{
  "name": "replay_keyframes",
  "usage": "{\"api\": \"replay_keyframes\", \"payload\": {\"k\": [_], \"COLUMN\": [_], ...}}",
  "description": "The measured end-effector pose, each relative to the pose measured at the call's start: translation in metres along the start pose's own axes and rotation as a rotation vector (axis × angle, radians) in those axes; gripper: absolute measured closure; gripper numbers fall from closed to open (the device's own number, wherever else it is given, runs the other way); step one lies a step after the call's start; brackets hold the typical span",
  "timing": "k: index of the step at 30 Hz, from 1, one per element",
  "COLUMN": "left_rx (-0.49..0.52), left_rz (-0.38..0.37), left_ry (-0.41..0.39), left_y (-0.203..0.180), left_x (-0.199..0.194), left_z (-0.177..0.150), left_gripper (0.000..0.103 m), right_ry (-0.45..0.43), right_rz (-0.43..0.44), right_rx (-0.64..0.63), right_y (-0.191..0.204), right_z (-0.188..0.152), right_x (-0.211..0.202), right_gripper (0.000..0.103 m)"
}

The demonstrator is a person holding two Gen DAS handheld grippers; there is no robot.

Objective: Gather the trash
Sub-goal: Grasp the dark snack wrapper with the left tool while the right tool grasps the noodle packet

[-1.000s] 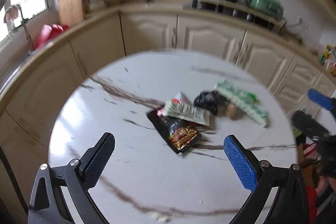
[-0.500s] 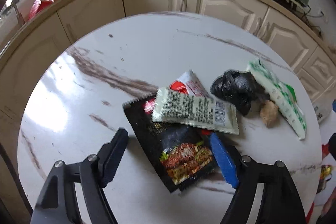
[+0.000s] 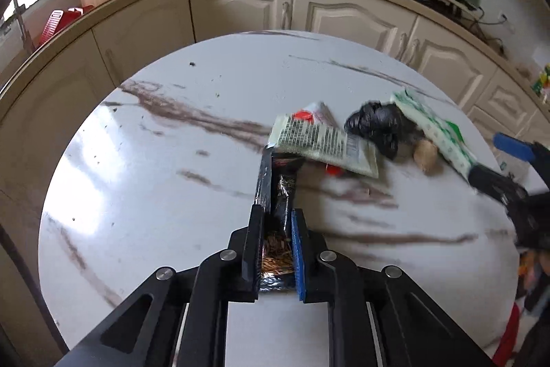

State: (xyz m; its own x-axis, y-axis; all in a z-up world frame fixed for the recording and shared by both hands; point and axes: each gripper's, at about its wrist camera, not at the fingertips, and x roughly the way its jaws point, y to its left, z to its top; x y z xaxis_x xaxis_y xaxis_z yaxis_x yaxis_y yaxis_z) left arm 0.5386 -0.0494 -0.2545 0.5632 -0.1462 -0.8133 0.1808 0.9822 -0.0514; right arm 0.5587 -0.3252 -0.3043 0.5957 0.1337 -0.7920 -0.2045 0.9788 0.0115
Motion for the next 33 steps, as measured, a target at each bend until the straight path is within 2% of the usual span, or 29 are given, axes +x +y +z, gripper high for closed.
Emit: {"api": "replay_keyframes", "payload": {"k": [7,13,15,18,19,20,23,24,33], "left_rx": [0.013,0.008,0.009,0.005,0.003,0.002,-0.003,-0.006,0.0], "left_rz": [-0.021,-0.053,-0.058,-0.056,-0.062,-0.066,-0.083,-0.082,-0.094], "left_ry": [-0.025,-0.024,-0.023,-0.028,-0.03,-0.032,-0.042,-0.049,-0.071], "left_y": [0.008,0.013,0.013,0.013,0.013,0.012,0.008,0.006,-0.002], "left_x": [-0.034,-0.067,-0.073,-0.083,-0.086,-0.09,-0.099,-0.103,-0.132], "left_z": [-0.026,-0.046,-0.05,-0.055,-0.056,-0.057,-0.06,-0.061,-0.075], "left_gripper": [0.101,0.101,0.102,0.102,0.102,0.102,0.103,0.103,0.101], "right_ry": [0.043,0.079,0.083,0.104,0.118,0.113,0.103,0.11,0.091], "right_rz": [-0.027,-0.026,-0.053,0.003,0.019,0.053,0.067,0.086,0.201], "right_rx": [-0.058,-0.131,-0.171,-0.18,-0.17,-0.142,-0.091,-0.077,-0.052], "right_y": [-0.005,0.0,0.002,0.0,-0.002,-0.006,-0.015,-0.017,-0.012], "right_z": [0.004,0.008,0.011,0.014,0.014,0.013,0.011,0.009,-0.016], "right_x": [0.019,0.035,0.04,0.048,0.052,0.051,0.044,0.041,0.01], "right_gripper": [0.0,0.007,0.004,0.003,0.006,0.013,0.043,0.05,0.065]}}
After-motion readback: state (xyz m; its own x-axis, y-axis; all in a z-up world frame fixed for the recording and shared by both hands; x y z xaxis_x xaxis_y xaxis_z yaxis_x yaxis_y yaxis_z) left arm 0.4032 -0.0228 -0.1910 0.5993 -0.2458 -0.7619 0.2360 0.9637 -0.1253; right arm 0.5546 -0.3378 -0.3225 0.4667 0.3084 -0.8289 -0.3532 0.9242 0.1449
